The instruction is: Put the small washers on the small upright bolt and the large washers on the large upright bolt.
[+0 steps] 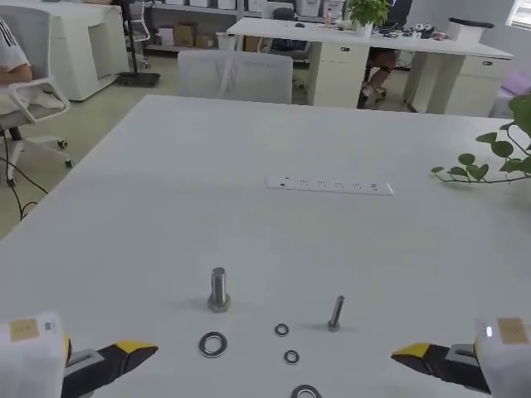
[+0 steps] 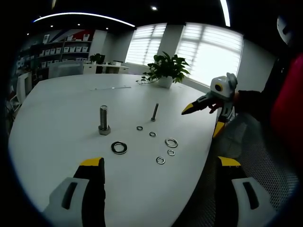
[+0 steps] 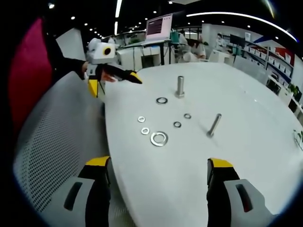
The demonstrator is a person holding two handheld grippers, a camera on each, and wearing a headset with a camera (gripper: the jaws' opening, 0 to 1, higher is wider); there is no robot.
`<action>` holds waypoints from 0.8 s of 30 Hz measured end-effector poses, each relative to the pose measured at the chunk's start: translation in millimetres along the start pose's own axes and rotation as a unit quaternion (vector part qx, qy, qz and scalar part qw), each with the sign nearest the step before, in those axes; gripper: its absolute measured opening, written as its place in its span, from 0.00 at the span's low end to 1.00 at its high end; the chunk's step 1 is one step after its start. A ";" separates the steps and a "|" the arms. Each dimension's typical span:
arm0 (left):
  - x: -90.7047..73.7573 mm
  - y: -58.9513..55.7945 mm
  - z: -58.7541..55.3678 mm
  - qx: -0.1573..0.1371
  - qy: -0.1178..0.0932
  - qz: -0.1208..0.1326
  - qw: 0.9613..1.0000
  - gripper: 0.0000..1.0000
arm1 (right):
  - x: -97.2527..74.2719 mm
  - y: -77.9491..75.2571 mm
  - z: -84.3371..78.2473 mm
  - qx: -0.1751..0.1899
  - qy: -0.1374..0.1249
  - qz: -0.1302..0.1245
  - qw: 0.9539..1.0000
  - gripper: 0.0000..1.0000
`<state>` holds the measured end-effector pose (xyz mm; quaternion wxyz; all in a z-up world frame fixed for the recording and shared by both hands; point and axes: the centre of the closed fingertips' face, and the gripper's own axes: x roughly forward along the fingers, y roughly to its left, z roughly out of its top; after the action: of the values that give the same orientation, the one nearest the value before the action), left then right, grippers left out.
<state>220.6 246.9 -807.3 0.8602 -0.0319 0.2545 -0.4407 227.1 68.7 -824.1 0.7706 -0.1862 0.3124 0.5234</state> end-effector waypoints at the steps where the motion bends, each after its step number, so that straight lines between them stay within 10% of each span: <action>1: 0.0 0.2 -0.1 0.000 0.000 0.000 1.000 0.98 | 0.5 0.4 0.7 -0.002 0.001 0.001 1.000 0.84; 24: 0.1 0.3 1.8 0.002 -0.003 0.010 1.000 0.97 | 28.7 9.1 22.2 -0.065 0.035 0.052 0.996 0.82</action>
<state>221.7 246.7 -805.9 0.8654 -0.0295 0.2515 -0.4325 232.5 105.6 -826.8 0.7171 -0.2380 0.3139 0.5750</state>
